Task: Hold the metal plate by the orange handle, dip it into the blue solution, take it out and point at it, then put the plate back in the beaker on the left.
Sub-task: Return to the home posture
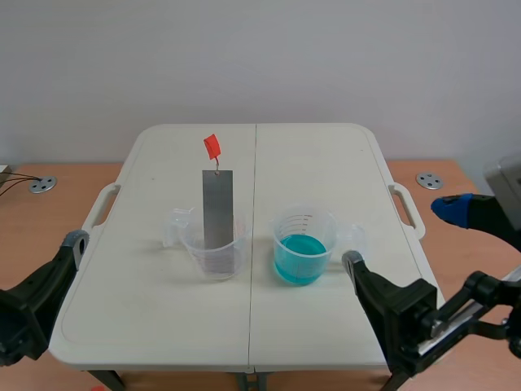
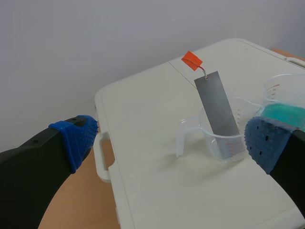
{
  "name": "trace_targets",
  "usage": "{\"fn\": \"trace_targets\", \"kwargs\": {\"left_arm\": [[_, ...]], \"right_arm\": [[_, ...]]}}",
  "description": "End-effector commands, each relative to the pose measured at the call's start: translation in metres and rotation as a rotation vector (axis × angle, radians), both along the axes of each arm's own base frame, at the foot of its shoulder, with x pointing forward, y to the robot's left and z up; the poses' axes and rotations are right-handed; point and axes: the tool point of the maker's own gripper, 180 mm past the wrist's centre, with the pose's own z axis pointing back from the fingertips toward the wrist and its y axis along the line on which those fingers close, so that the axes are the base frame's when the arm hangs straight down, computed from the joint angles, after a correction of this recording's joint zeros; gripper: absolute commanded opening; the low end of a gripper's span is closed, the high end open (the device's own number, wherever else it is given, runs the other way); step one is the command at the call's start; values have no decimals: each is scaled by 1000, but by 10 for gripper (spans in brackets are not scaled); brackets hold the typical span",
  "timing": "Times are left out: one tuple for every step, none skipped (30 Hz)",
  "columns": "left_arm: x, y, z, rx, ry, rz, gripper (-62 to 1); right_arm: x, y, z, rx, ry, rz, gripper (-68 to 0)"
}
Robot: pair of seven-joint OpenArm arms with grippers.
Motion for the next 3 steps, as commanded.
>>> {"fn": "trace_targets", "kwargs": {"left_arm": [[3, 1, 8, 4, -19, -3, 14], [3, 1, 7, 6, -13, -2, 14], [3, 1, 5, 10, -3, 1, 14]], "right_arm": [[4, 2, 13, 12, -43, 9, -12], [5, 2, 13, 12, -46, 9, -12], [6, 2, 14, 12, -49, 9, -12]]}}
